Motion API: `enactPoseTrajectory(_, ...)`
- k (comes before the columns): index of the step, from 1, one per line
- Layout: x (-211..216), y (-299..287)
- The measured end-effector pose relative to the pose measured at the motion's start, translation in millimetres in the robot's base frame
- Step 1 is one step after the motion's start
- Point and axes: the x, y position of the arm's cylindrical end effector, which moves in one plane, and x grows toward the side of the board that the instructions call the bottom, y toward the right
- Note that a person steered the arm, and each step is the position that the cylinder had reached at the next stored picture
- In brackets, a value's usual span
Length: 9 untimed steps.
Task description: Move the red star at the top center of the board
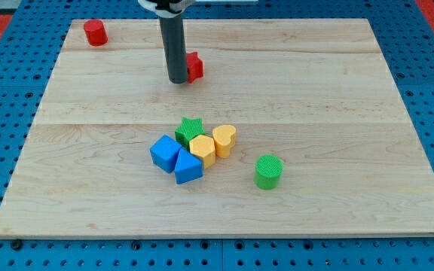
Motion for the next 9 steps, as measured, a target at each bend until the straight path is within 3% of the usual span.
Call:
enactPoseTrajectory(3,-4,59)
enactPoseTrajectory(5,-43,59)
enactPoseTrajectory(7,-53,39)
enactPoseTrajectory(9,-44,-39)
